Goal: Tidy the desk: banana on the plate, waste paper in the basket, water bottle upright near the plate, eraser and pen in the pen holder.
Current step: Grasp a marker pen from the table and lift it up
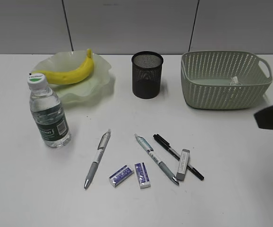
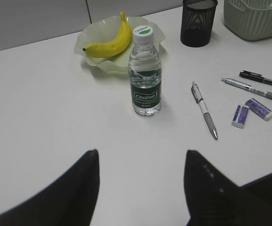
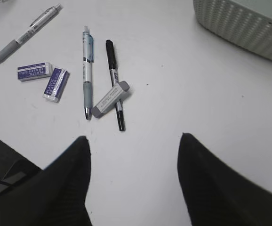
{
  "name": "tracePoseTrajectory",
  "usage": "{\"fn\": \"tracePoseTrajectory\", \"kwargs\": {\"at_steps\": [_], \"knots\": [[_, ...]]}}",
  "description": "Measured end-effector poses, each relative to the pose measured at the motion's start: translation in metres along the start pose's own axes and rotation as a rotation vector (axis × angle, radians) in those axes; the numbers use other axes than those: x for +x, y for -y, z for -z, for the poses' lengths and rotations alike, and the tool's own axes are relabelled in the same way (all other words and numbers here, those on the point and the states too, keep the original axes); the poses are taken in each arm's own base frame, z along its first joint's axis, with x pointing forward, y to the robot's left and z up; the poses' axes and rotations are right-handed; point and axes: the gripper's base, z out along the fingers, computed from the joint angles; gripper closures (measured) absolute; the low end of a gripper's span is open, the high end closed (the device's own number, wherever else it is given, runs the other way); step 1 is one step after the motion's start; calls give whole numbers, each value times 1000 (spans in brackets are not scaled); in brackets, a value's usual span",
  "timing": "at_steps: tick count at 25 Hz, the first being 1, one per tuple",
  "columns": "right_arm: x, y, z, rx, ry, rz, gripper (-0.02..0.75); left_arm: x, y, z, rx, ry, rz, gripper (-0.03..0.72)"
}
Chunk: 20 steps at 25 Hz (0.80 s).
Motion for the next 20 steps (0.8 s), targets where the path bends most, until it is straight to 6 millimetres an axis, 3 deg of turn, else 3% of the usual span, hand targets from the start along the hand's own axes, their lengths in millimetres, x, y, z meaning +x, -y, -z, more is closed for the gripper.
{"fn": "tracePoseTrajectory", "kwargs": {"at_steps": [4, 7, 13, 17, 20], "knots": [[-37, -3, -50, -46, -134, 90, 283, 0, 0, 0, 1, 0, 1, 263], [-59, -7, -99, -47, -263, 85, 283, 0, 0, 0, 1, 1, 1, 263], [-71, -12, -188, -65, -506, 66, 292, 0, 0, 0, 1, 3, 1, 263], [-71, -18, -229, -66, -589, 71, 302, 0, 0, 0, 1, 3, 1, 263], [-72, -29, -248, -58, -628, 87, 302, 0, 0, 0, 1, 3, 1, 263]]}}
